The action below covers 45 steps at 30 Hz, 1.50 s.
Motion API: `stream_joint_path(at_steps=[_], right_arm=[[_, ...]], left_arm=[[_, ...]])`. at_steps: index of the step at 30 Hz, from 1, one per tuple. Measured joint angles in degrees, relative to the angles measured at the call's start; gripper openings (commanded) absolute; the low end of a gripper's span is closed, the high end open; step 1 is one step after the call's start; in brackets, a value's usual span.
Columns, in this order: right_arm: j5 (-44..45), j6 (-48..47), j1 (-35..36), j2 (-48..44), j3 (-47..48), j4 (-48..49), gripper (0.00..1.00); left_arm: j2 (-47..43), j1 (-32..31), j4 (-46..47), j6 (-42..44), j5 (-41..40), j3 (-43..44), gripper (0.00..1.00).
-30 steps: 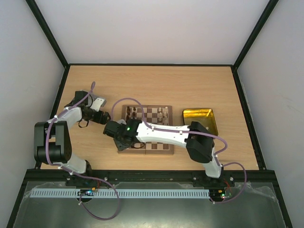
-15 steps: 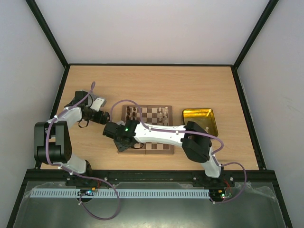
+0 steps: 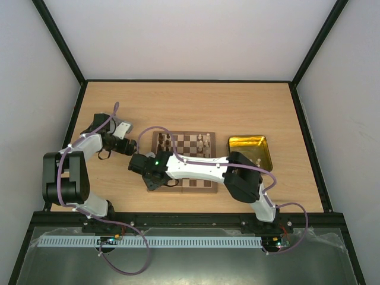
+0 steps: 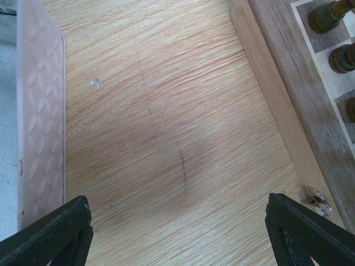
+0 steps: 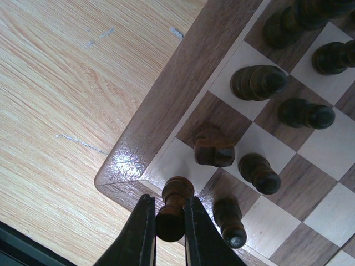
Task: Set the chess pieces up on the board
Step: Place the chess piece on the chessboard.
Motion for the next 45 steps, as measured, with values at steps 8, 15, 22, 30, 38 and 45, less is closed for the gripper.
stream_joint_path(at_steps=[8, 15, 22, 30, 38, 45], right_arm=[[0.0, 0.0, -0.2, 0.5, 0.0, 0.0, 0.08], [0.0, -0.1, -0.4, 0.9, 0.0, 0.3, 0.09], [-0.1, -0.2, -0.5, 1.3, 0.0, 0.9, 0.09], [-0.3, -0.2, -0.5, 1.4, 0.0, 1.1, 0.09], [-0.7, -0.2, -0.5, 1.4, 0.0, 1.7, 0.11], [-0.9, -0.3, -0.5, 1.4, 0.0, 1.7, 0.17]], left_arm=[[0.0, 0.0, 0.0, 0.0, 0.0, 0.0, 0.86], [0.0, 0.0, 0.0, 0.0, 0.0, 0.0, 0.86], [0.3, 0.0, 0.3, 0.0, 0.0, 0.0, 0.86], [0.3, 0.0, 0.4, 0.0, 0.0, 0.0, 0.86], [0.3, 0.0, 0.4, 0.0, 0.0, 0.0, 0.86], [0.3, 0.0, 0.4, 0.0, 0.0, 0.0, 0.86]])
